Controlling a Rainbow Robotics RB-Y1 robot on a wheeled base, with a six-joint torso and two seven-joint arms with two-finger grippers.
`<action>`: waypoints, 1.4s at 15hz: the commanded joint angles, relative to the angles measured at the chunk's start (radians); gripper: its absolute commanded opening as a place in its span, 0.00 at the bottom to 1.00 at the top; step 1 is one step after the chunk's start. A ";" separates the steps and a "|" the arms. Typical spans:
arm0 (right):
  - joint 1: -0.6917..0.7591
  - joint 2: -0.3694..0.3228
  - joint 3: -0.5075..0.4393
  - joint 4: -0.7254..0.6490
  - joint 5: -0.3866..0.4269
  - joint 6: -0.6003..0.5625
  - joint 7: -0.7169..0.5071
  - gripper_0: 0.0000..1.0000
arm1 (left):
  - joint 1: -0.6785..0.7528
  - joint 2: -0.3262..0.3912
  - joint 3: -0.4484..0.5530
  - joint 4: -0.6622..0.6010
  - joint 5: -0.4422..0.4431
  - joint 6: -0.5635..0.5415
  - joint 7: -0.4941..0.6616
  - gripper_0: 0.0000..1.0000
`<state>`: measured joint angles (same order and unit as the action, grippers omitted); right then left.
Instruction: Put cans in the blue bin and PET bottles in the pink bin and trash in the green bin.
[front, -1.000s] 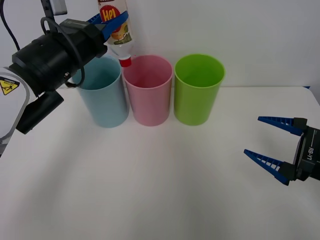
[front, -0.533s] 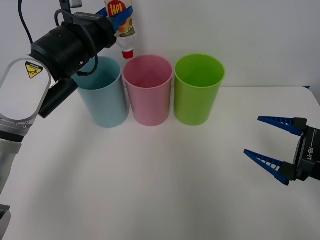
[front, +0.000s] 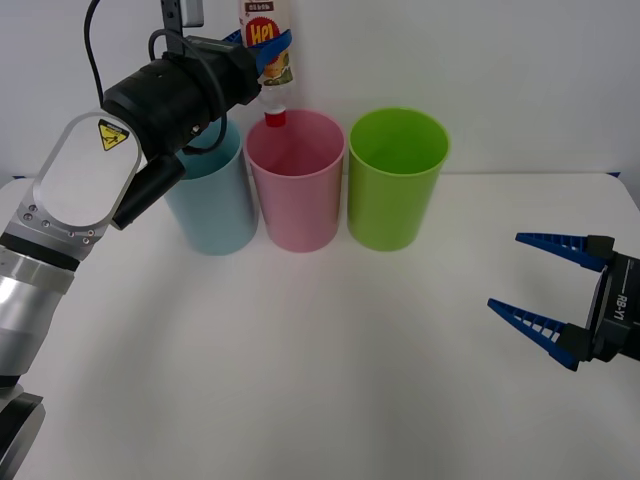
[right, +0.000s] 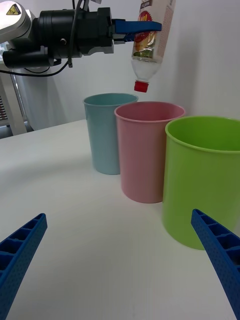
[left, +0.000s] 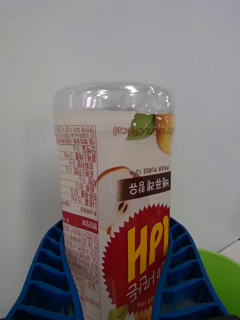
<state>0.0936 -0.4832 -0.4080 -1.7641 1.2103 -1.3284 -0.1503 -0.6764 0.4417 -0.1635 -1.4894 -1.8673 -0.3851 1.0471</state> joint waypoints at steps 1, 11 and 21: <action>0.000 0.000 0.000 0.000 0.000 0.000 0.000 1.00 | 0.000 -0.003 -0.004 0.000 -0.007 0.000 -0.004 0.00; 0.000 0.000 0.000 0.000 0.000 0.000 0.000 1.00 | 0.000 -0.006 -0.004 0.001 -0.042 0.032 -0.010 1.00; 0.000 0.000 0.000 0.000 0.000 0.000 0.000 1.00 | 0.001 -0.003 -0.005 -0.014 -0.019 -0.006 -0.007 1.00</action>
<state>0.0936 -0.4832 -0.4080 -1.7641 1.2103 -1.3284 -0.1503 -0.6754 0.4366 -0.1709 -1.4948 -1.8948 -0.3696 1.0436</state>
